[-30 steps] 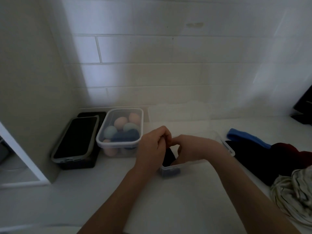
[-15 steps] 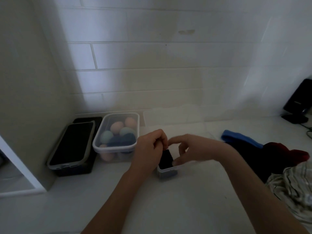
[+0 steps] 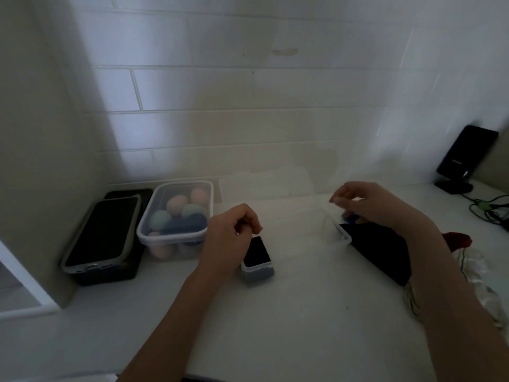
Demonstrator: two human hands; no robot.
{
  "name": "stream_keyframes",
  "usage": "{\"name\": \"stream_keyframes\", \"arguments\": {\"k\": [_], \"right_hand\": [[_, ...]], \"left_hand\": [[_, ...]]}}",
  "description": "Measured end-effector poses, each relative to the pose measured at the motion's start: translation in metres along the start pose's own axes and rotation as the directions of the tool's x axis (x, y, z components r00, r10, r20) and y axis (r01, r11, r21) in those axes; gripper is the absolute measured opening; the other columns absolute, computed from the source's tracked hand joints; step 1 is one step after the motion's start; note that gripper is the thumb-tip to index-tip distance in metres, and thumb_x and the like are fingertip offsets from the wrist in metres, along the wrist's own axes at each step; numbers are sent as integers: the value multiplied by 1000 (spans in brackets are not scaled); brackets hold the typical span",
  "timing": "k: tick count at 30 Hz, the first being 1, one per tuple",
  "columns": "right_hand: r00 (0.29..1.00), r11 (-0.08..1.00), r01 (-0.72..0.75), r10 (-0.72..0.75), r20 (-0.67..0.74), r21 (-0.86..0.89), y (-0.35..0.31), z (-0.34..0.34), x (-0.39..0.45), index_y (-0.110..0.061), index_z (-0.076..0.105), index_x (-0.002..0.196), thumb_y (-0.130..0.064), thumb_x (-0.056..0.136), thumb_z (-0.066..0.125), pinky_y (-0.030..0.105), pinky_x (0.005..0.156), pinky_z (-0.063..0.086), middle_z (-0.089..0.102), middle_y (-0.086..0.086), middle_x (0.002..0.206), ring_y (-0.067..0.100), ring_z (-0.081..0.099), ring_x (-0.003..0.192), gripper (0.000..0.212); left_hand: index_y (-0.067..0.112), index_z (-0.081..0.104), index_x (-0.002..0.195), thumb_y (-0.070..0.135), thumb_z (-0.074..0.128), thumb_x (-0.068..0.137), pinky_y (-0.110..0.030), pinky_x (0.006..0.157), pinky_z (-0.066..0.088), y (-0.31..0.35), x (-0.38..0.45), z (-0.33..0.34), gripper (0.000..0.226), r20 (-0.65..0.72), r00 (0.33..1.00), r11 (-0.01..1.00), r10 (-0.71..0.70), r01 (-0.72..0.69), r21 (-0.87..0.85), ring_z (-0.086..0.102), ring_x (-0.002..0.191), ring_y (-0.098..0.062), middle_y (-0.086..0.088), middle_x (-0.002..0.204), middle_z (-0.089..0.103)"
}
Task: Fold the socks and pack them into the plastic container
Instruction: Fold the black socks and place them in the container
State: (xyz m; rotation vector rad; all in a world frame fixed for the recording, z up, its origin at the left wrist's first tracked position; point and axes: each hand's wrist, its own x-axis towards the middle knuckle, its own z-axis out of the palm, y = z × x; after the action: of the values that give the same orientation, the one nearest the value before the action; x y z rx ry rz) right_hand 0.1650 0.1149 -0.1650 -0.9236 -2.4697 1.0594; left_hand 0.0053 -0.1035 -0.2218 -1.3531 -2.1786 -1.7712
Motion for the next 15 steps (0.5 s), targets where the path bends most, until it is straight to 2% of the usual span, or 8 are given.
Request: {"name": "stream_keyframes", "arguments": {"k": [1,3,5,7,10,12,15], "right_hand": [[998,1000,-7,8,-56,2,2,-3,1,-13,66,92,-22,88,62,18,51,47,66,9,88,15,62,64,10],[996,989,-46,35,-78,-142,12,-6,4,-8,66,99,-16,86,65,22,56,45,66,16,94,19,59,67,15],[993,938,-114,118,-8,-327,22,-2,6,-7,66,108,-14,81,71,21,72,41,64,16,107,23,59,84,28],[982,898,-135,178,68,-418,29,6,8,-7,64,114,-17,76,75,22,84,38,60,13,120,25,57,102,40],[975,883,-102,180,130,-457,25,14,9,-11,64,114,-23,72,79,24,81,38,58,9,113,20,52,94,47],[973,876,-79,172,156,-475,19,15,8,-13,66,111,-23,71,80,26,78,41,54,5,102,19,51,90,43],[974,884,-55,150,170,-464,12,19,7,-13,73,98,-21,70,82,26,60,43,58,2,82,19,54,80,31]], "left_hand": [[28,54,59,-17,43,63,-18,52,41,0,0,0,46,-7,1000,1000,-5,5,5,60,62,-17,7,63,67],[30,56,62,-16,46,66,-18,60,45,0,0,1,47,-27,1000,999,1,0,32,62,71,-11,14,72,67],[34,58,70,-13,50,70,-21,73,49,2,0,1,47,-24,999,997,43,-41,69,62,83,-6,17,85,66],[29,64,88,-10,52,75,-21,88,45,3,1,3,43,19,996,985,81,-83,150,60,97,-10,8,100,67],[12,64,112,-14,45,78,-18,103,29,-1,5,2,47,132,990,952,45,-83,296,51,120,-20,-8,125,61],[8,62,117,-18,37,77,-21,108,26,0,8,0,54,212,977,946,-17,-53,319,47,127,-24,-13,132,56],[9,63,115,-21,34,75,-15,106,24,4,14,-4,58,279,959,946,-54,-40,320,46,129,-23,-14,135,54]]}}
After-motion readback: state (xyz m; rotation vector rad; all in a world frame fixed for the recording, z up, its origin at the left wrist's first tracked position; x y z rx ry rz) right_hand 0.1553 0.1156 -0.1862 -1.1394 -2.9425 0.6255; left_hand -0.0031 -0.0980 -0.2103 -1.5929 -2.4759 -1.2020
